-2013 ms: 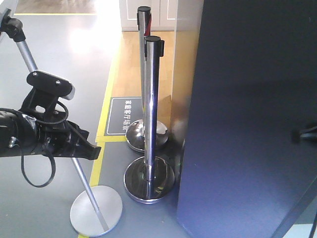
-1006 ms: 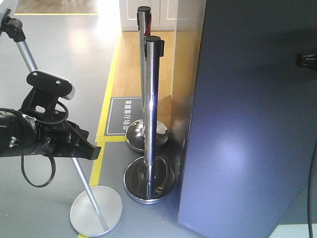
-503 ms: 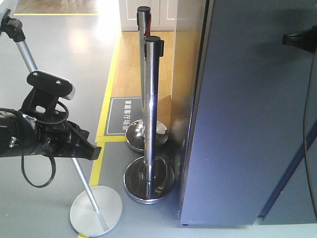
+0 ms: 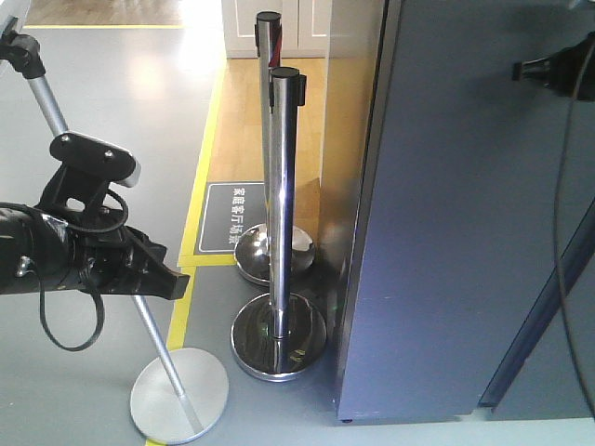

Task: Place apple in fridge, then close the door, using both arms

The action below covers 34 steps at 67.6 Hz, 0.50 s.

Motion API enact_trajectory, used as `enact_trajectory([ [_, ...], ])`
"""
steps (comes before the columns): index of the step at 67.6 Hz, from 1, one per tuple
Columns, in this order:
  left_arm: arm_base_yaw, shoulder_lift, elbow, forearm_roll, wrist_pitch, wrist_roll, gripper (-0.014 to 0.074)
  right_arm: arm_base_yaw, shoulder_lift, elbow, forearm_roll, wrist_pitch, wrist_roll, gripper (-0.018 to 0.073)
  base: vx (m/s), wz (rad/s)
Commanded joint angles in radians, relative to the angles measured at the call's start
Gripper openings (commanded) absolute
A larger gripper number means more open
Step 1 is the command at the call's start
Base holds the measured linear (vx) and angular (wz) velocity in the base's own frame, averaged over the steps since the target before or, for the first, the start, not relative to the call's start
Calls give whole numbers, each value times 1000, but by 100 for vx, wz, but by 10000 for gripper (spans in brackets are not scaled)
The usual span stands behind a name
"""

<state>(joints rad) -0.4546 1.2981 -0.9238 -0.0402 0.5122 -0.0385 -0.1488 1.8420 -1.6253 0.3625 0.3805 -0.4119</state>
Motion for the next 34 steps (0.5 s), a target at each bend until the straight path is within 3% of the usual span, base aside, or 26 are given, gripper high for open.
enact_trajectory([
  [1,4,-31,-22,-1,-53,-8,-6,11,-93,11,12,-33,-2,-3,0,0],
  [17,4,-31,-22,-1,-53,-8,-6,11,-265,321,10,-154,-38,-3,0,0],
  [34,4,-31,-22,-1,-53,-8,-6,11,-458,568,10,-111,-91,-3,0,0],
])
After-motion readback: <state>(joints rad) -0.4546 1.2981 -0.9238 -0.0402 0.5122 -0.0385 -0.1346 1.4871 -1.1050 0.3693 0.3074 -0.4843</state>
